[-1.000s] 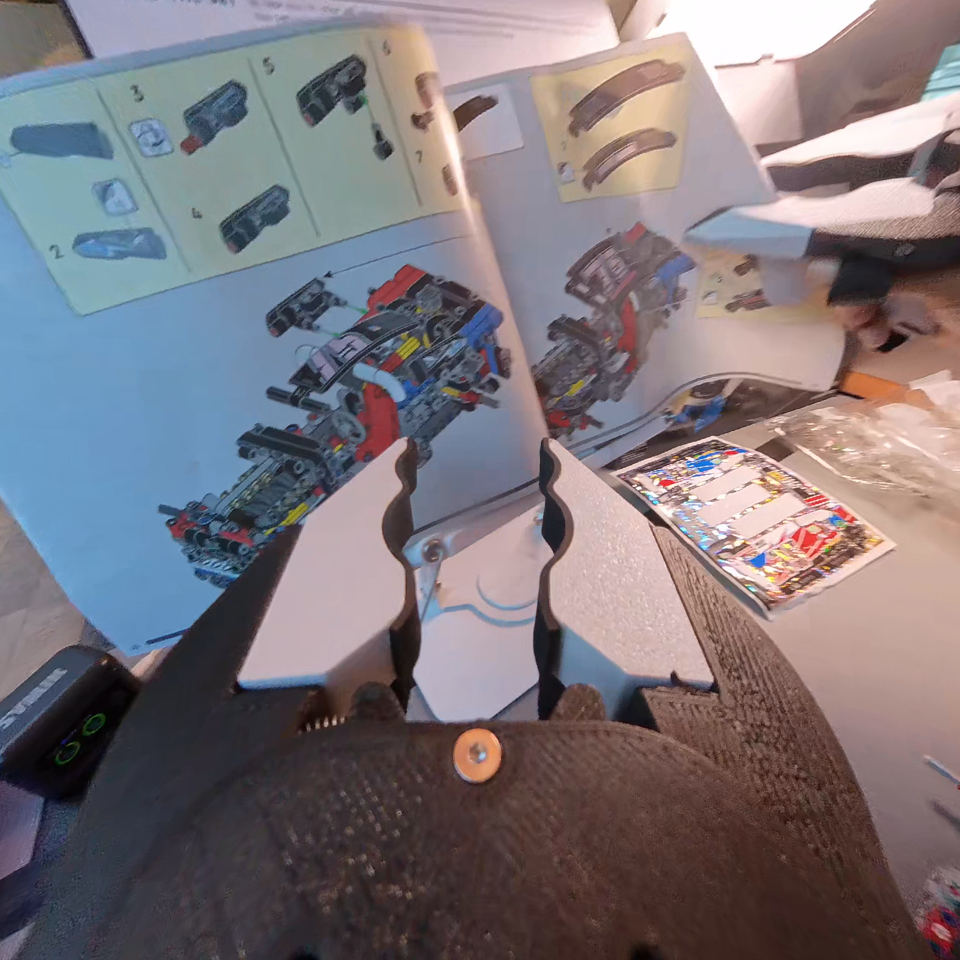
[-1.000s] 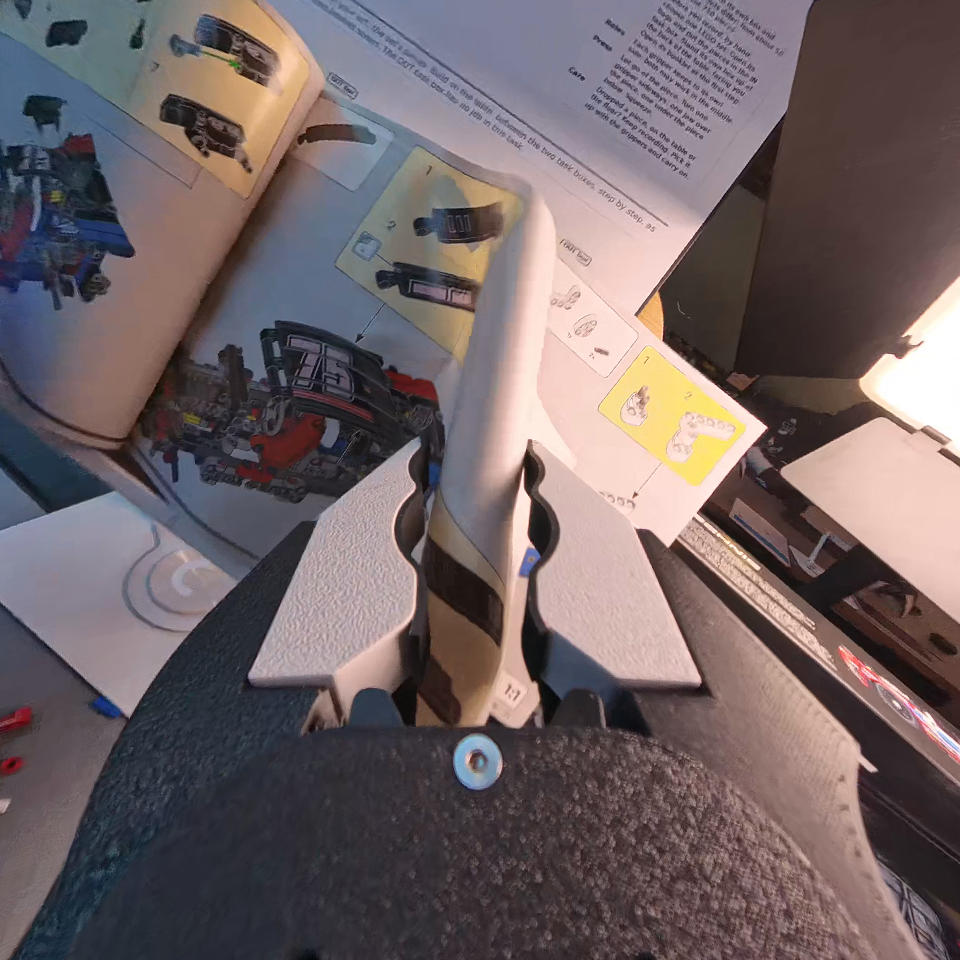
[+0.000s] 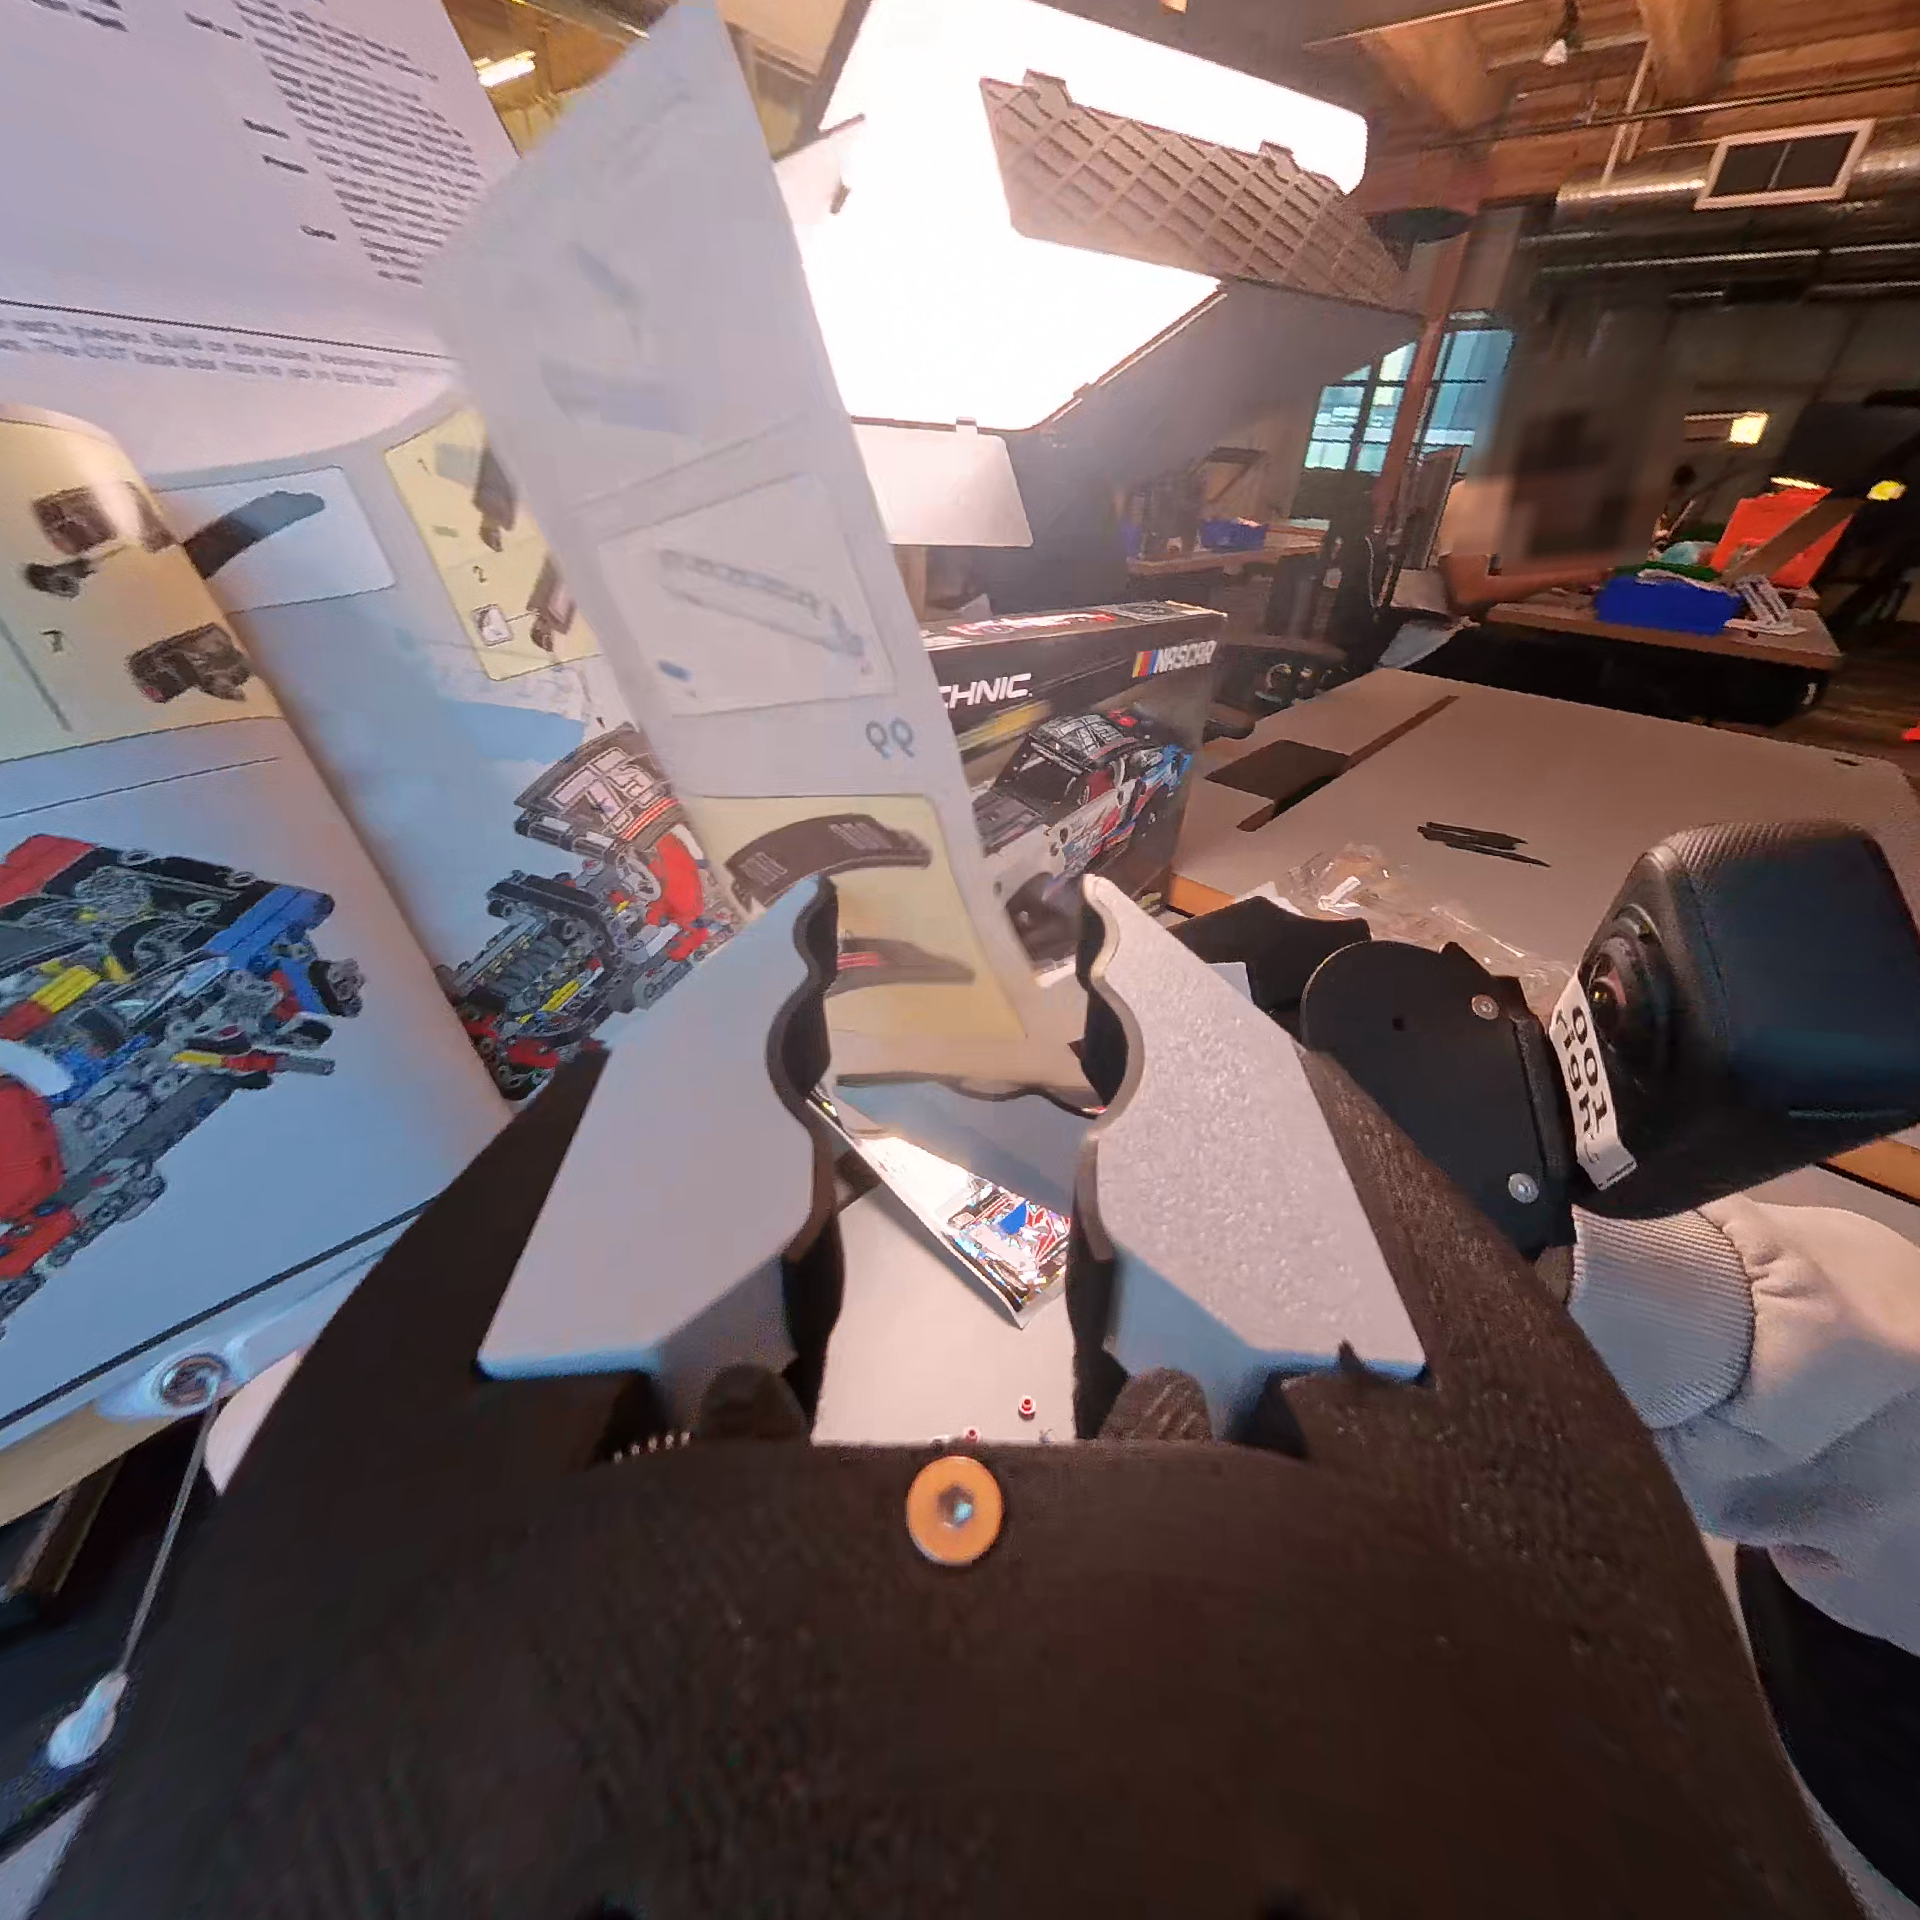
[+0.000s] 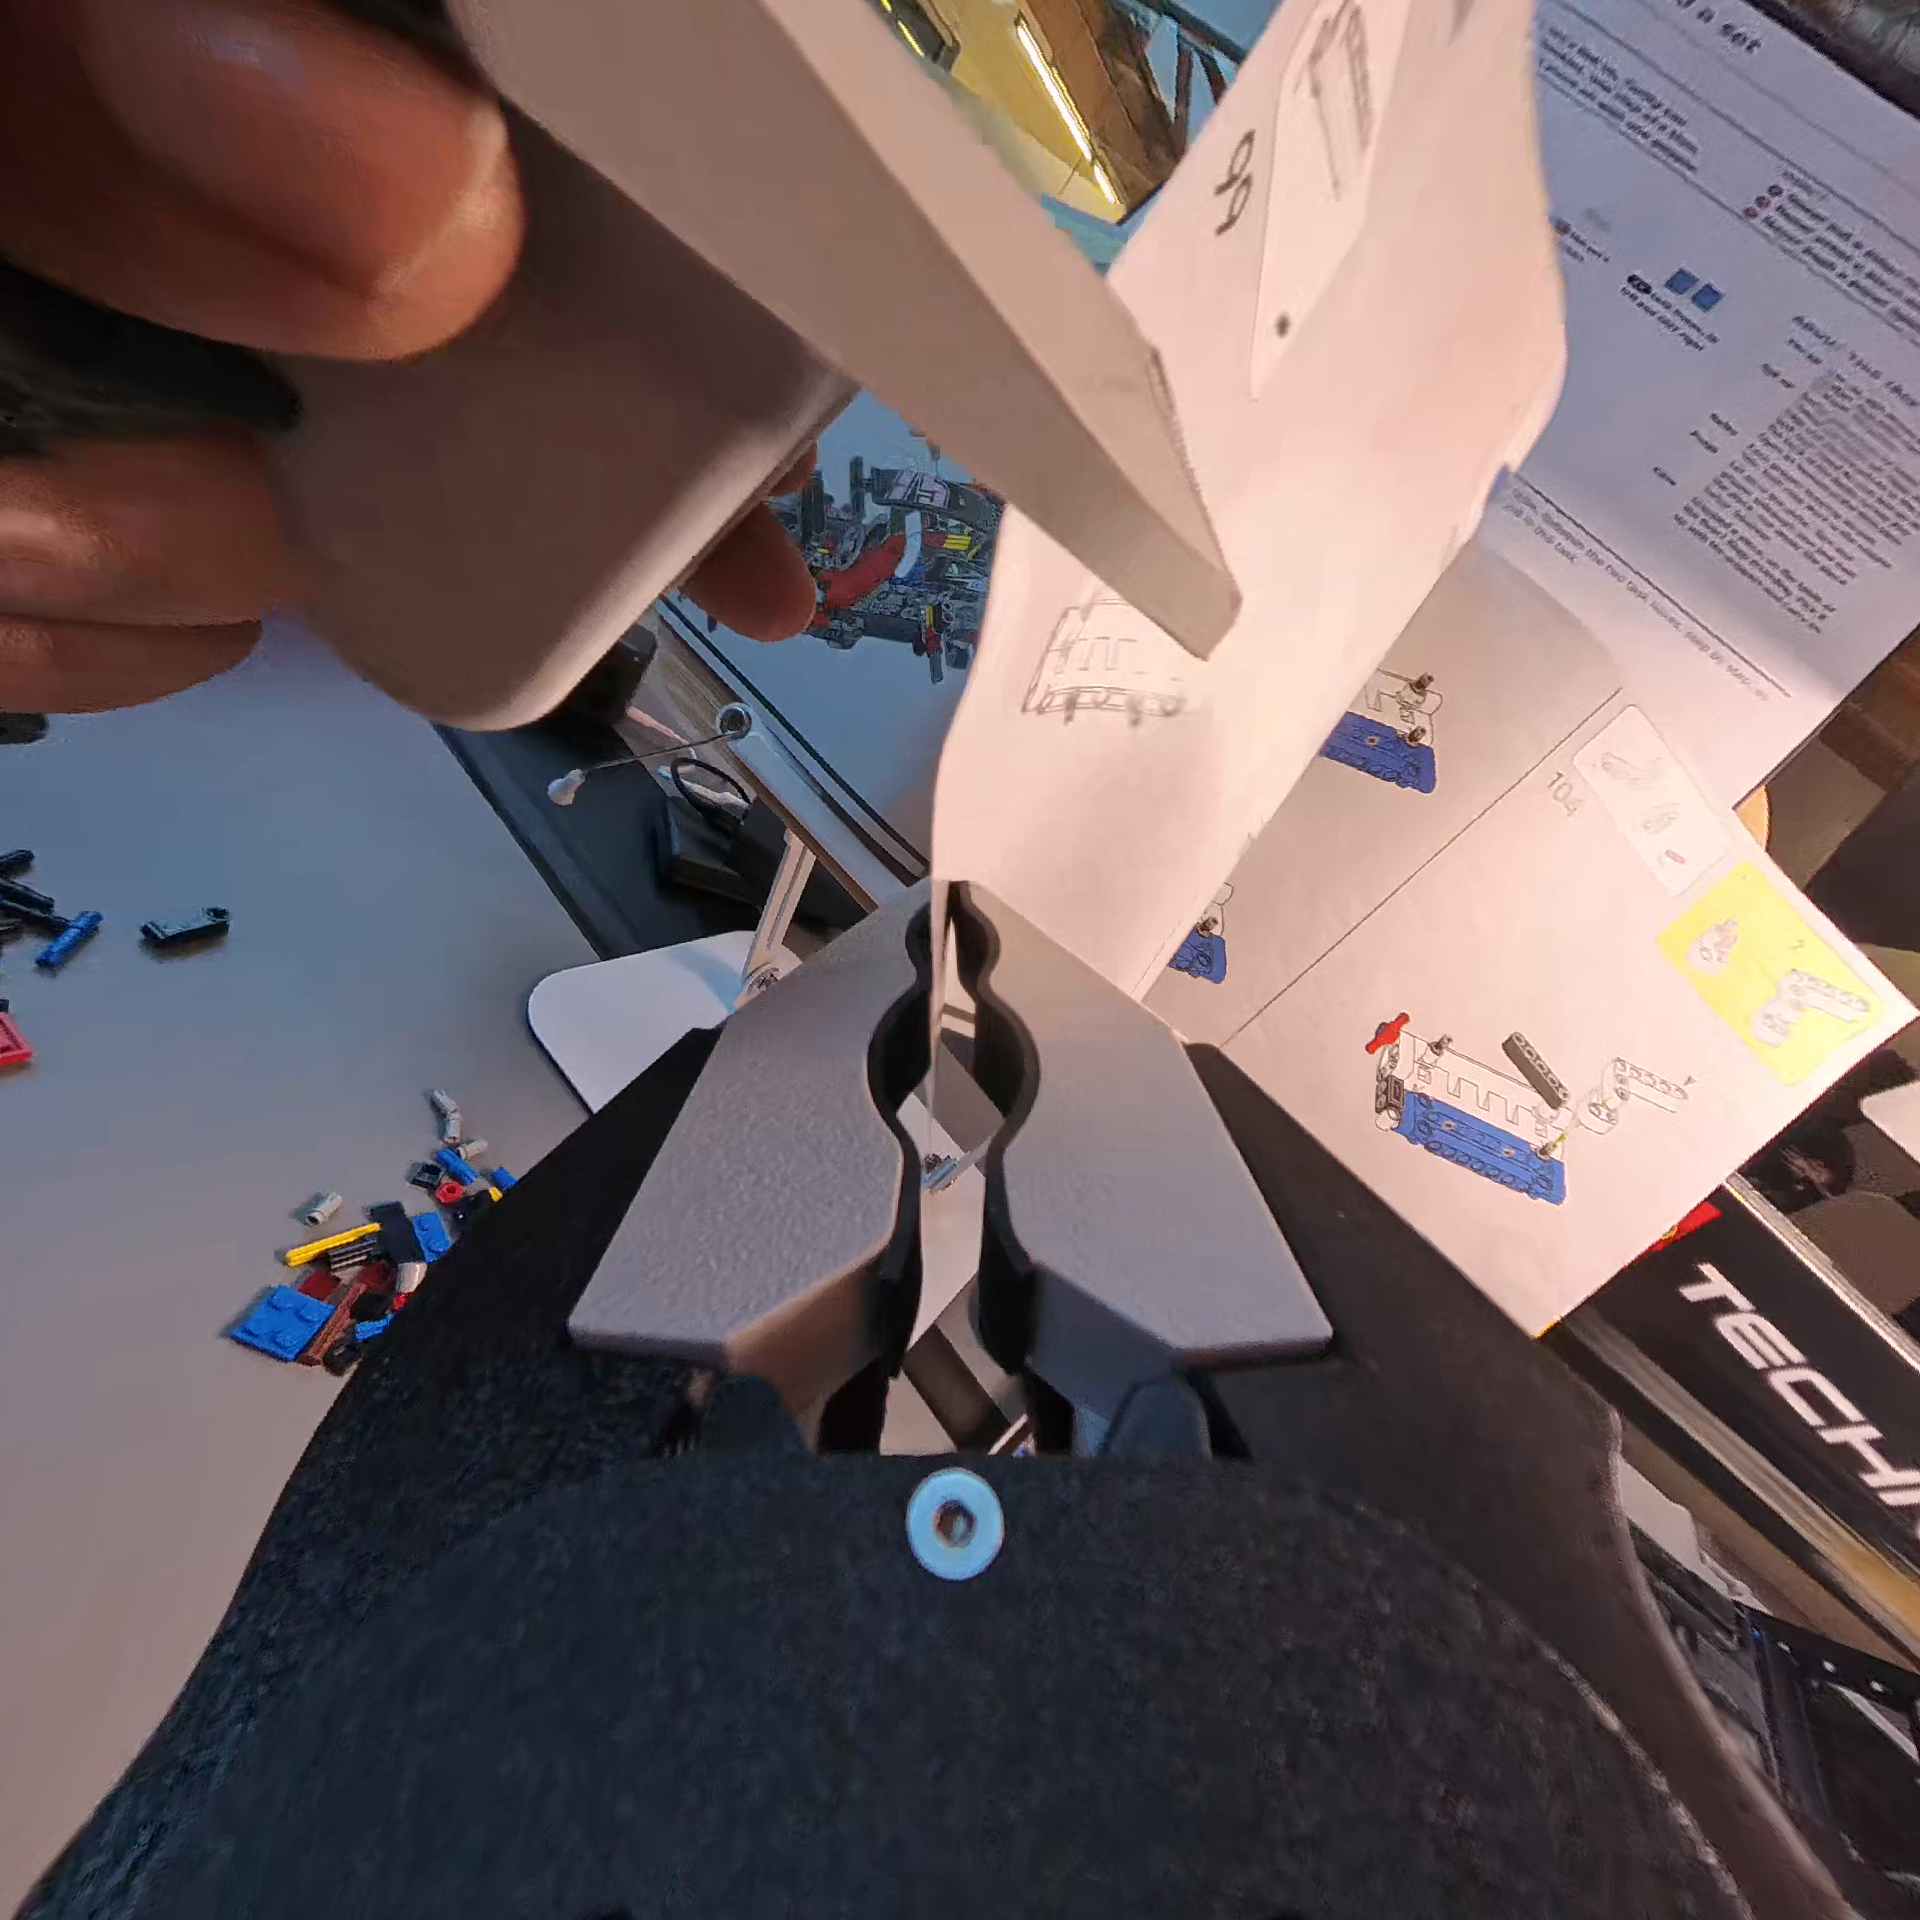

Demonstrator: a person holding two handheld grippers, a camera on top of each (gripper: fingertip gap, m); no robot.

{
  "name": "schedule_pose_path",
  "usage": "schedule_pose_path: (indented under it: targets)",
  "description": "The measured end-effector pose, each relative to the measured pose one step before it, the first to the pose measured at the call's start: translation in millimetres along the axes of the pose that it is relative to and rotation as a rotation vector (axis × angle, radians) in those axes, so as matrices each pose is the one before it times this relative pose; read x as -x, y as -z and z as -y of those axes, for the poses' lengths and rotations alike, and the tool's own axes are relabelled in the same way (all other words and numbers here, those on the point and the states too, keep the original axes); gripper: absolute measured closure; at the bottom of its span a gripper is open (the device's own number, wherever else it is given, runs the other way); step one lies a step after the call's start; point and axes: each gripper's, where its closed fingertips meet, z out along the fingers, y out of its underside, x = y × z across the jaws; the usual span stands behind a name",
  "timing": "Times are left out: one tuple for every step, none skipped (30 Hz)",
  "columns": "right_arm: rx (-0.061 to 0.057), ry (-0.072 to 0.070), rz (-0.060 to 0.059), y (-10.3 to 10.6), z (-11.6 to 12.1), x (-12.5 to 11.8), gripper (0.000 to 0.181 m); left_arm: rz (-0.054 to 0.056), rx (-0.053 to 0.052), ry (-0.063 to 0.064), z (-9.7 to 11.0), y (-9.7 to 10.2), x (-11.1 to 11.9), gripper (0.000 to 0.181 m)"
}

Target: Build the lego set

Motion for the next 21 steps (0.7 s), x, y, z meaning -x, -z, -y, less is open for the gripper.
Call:
schedule_pose_path:
  targets:
    - [-0.0002, 0.0284, -0.0042, -3.57, 4.32, 4.81, 0.181, 0.0294, -0.0186, -0.0029, 2.28, 5.58, 3.91, 0.135]
    - [-0.003, 0.0363, -0.0045, -3.56, 5.23, 5.64, 0.181, 0.0281, -0.0199, 0.0032, 2.49, 5.37, 5.51, 0.137]
    - [0.0036, 0.036, -0.0026, -3.65, 4.81, 5.82, 0.181, 0.0215, -0.0107, 0.0146, 1.18, 4.55, 6.7, 0.143]
    - [-0.0009, 0.0332, 0.0059, -3.42, 5.27, 6.67, 0.181, 0.0222, -0.0034, 0.0171, 0.24, 4.04, 8.52, 0.152]
    - [-0.0003, 0.0223, 0.0067, -3.07, 4.65, 5.66, 0.181, 0.0272, -0.0047, 0.005, 0.51, 4.12, 10.37, 0.167]
    - [-0.0046, 0.0079, 0.0125, -2.12, 4.35, 4.56, 0.181, 0.0327, -0.0077, -0.0078, 1.64, 4.85, 11.47, 0.18]
    - [-0.0178, -0.0043, 0.0311, -0.28, 5.26, 5.33, 0.176, 0.0339, -0.0052, -0.0141, 1.88, 5.01, 11.91, 0.181]
    - [-0.0208, -0.0231, 0.0566, 1.83, 5.43, 7.05, 0.165, 0.0242, 0.0053, -0.0127, 1.01, 4.76, 11.02, 0.181]
    - [-0.0318, -0.0471, 0.0837, 3.87, 6.74, 9.86, 0.147, 0.0188, 0.0078, -0.0077, 0.6, 4.83, 10.85, 0.181]
    - [-0.032, -0.0699, 0.0802, 4.87, 7.36, 8.9, 0.129, 0.0159, 0.0019, -0.0023, 1.25, 5.12, 11.13, 0.181]
    - [-0.0229, -0.061, 0.069, 4.94, 5.98, 7.43, 0.12, 0.0158, 0.0021, -0.0026, 1.24, 4.95, 12.02, 0.181]
    - [-0.0137, -0.037, 0.0293, 4.61, 4.0, 1.19, 0.119, 0.0202, 0.0092, -0.0089, 0.4, 4.48, 13.68, 0.181]
    - [-0.0057, -0.0114, 0.0015, 3.62, 1.99, -3.9, 0.121, 0.0274, 0.0138, -0.0145, -0.14, 3.73, 15.99, 0.181]
    - [0.0087, 0.0055, -0.0165, 2.04, -0.94, -8.32, 0.125, 0.0329, 0.013, -0.0132, -0.71, 2.62, 17.9, 0.181]
    - [0.021, 0.0137, -0.0223, -0.19, -3.77, -10.79, 0.132, 0.0275, 0.0226, -0.0037, -3.04, 0.93, 18.26, 0.181]
    - [0.031, 0.0103, -0.0311, -2.6, -6.14, -13.48, 0.139, 0.0158, 0.0308, 0.0091, -5.48, -1.28, 17.25, 0.181]
    - [0.0354, 0.0115, -0.0381, -5.14, -7.24, -15.37, 0.144, 0.0065, 0.015, 0.0172, -4.23, -2.49, 15.8, 0.181]
    - [0.0327, 0.0153, -0.0358, -7.46, -6.96, -14.88, 0.15, 0.0062, 0.0021, 0.0153, -3.16, -3.36, 15.0, 0.181]
    - [0.0251, 0.0076, -0.0288, -9.2, -5.12, -12.82, 0.156, 0.017, 0.0148, 0.0091, -4.7, -4.5, 15.29, 0.181]
    - [0.0192, 0.0038, -0.0168, -10.39, -3.21, -9.95, 0.158, 0.0037, 0.0176, -0.0039, -4.5, -5.93, 11.39, 0.181]
    - [0.0152, -0.0002, -0.0094, -11.03, -1.26, -7.3, 0.16, -0.0117, 0.009, -0.016, -2.61, -6.19, 6.51, 0.181]
